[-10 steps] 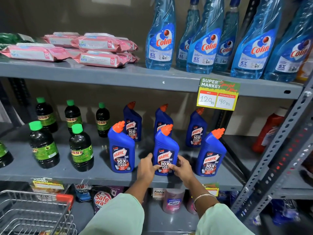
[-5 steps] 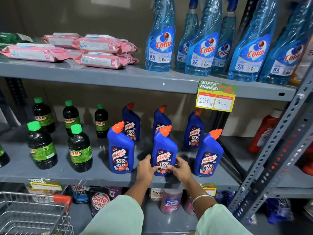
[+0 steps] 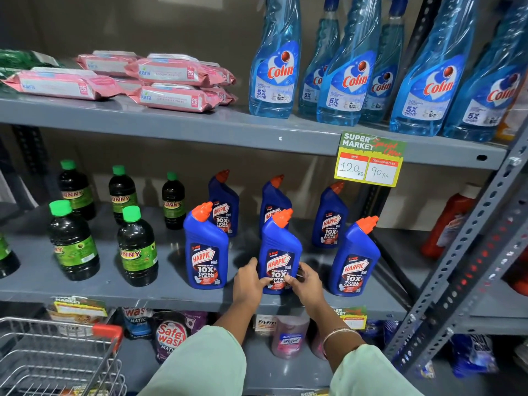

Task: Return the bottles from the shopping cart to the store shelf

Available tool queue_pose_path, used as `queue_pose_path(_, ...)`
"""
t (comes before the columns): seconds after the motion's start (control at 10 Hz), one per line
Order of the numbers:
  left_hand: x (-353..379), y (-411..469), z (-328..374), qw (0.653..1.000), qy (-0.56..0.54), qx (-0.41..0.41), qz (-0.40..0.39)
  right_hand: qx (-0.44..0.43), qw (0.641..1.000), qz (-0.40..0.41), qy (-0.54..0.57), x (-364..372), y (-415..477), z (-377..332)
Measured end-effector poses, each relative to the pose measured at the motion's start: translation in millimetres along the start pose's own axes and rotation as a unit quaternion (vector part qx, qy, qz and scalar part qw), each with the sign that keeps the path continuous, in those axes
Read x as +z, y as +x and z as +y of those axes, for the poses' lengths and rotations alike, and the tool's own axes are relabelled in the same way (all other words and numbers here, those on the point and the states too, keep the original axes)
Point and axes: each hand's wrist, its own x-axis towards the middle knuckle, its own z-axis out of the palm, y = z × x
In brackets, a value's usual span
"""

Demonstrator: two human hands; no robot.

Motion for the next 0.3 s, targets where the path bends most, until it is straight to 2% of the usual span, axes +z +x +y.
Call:
queue_pose_path(0.2, 0, -5, -2, 1.000, -0.016, -0.013, -0.007, -0.007, 1.000, 0.009, -0.008, 2, -3, 0)
queue_pose_path(0.3, -7, -10, -4, 1.000, -0.004, -0.008, 0.017, -0.005, 0.998, 0.053, -0.024, 5, -12, -8)
